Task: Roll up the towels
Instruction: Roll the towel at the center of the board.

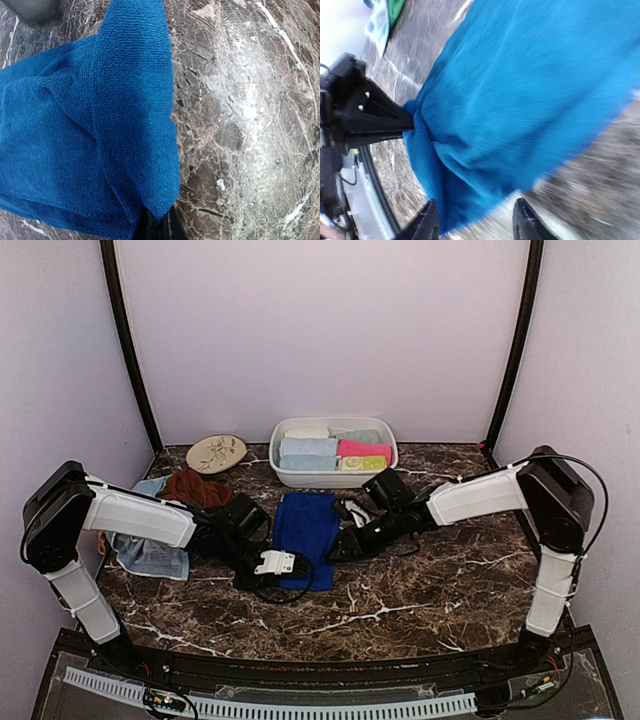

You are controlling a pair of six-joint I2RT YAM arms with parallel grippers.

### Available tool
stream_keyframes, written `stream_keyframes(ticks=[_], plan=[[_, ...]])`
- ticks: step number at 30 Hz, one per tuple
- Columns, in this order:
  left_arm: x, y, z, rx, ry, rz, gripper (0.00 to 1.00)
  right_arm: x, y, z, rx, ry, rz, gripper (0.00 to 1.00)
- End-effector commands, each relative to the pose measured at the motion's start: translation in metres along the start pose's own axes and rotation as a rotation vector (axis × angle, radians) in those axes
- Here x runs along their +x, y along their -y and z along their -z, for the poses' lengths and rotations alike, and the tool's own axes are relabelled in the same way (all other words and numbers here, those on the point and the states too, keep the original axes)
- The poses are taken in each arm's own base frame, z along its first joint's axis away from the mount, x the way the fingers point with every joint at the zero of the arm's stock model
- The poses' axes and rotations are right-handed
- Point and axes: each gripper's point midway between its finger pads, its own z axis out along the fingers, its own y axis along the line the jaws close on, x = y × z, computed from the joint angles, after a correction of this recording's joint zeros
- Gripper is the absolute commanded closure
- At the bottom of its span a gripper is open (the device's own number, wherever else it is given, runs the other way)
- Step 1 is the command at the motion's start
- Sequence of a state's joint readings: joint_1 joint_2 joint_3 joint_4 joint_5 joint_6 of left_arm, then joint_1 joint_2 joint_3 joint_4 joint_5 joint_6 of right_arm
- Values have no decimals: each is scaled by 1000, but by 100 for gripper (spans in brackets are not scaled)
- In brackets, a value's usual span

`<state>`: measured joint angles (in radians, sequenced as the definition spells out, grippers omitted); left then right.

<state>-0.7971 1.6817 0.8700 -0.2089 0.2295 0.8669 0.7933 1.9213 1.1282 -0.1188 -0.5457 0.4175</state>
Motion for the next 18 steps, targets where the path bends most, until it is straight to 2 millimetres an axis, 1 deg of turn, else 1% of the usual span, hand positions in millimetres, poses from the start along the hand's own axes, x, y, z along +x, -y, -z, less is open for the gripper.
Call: stream_keyframes(ticks=[1,2,4,6,7,8,9,10,12,13,14,16,18], plan=[[16,24,1,148,-54,99,100,-46,18,68,210,248,127,8],[14,26,5,171,-46,118,100,-55,21,86,289,309,169,1],[7,29,14,227,-22,156,100,-70,21,124,427,438,255,0],[-1,32,22,271,5,196,100,-83,16,165,527,598,291,0],[-3,34,26,290,17,211,100,-91,16,190,579,708,269,0],[-6,37,29,307,28,220,100,-92,21,212,630,799,199,0],[-7,39,31,321,33,227,100,-89,27,229,653,868,137,0],[-8,41,32,332,37,236,100,-88,25,239,607,918,140,0],[-8,45,35,363,37,266,100,-82,5,237,474,947,275,0],[-9,48,36,385,39,283,100,-76,-9,227,423,912,391,4],[-10,47,36,400,41,296,100,-69,-15,217,428,870,469,6],[-7,50,33,432,21,322,100,-50,-30,188,507,764,650,8],[-6,49,31,457,10,345,100,-21,-45,155,529,637,836,10]])
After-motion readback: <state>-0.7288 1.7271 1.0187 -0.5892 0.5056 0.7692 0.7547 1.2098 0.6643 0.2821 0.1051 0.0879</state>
